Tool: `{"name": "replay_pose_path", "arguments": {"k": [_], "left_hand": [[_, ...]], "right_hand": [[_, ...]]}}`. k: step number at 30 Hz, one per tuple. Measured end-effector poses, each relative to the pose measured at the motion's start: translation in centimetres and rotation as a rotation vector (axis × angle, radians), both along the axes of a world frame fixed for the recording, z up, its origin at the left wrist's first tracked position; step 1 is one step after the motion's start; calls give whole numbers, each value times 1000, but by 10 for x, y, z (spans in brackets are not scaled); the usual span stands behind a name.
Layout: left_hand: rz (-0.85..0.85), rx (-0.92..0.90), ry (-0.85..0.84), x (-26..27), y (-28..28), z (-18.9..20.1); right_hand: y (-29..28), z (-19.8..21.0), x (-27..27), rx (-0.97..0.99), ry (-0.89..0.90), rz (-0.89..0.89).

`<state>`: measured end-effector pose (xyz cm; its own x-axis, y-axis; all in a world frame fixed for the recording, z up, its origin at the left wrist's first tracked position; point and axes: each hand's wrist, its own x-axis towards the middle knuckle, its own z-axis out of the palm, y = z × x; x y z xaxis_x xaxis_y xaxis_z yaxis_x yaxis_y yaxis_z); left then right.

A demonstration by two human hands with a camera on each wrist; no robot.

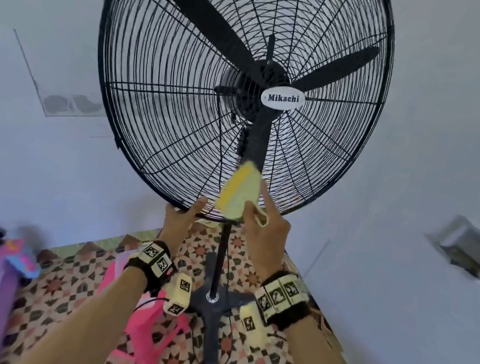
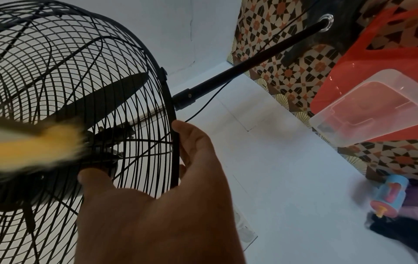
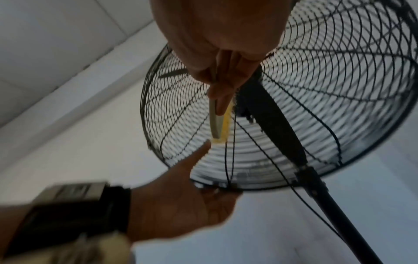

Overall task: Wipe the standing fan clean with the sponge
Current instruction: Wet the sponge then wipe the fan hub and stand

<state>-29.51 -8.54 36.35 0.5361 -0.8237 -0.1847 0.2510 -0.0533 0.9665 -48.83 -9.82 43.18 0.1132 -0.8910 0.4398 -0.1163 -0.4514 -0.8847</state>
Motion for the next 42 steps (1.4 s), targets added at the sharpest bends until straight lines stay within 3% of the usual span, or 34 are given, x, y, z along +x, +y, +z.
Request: {"name": "replay_pose_path", "arguments": {"k": [3,7,9,14,17,21,28,33,35,39,42], "left_hand": [[8,-49,83,8,0,4],[40,-163,92,22,-3,15],[51,-169,119,30,-3,19],[-49,-137,-16,33,7,24],[-70,-140,-56,29,8,29],[-71,-135,-56,31,10,26],[-99,-150,-77,29,10,24],[-98,-144,-99,35,8,19],[-107,-124,-82,35,8,17],[-145,-126,-93,39,7,16],[-132,-126,-109,43,4,14]], "right_hand": [[-8,5,4,-38,28,-50],[16,-46,11,-59,258,113],[28,-56,8,-27,260,157],[14,-15,7,1,44,-73],[9,-30,16,-33,134,-141],[44,-70,22,-118,350,-17],[43,-29,21,-123,169,-245],[71,-102,41,-90,423,-92],[74,-111,39,-50,385,-75],[60,-74,38,-47,149,-297],[58,-73,49,-90,118,-311]]}}
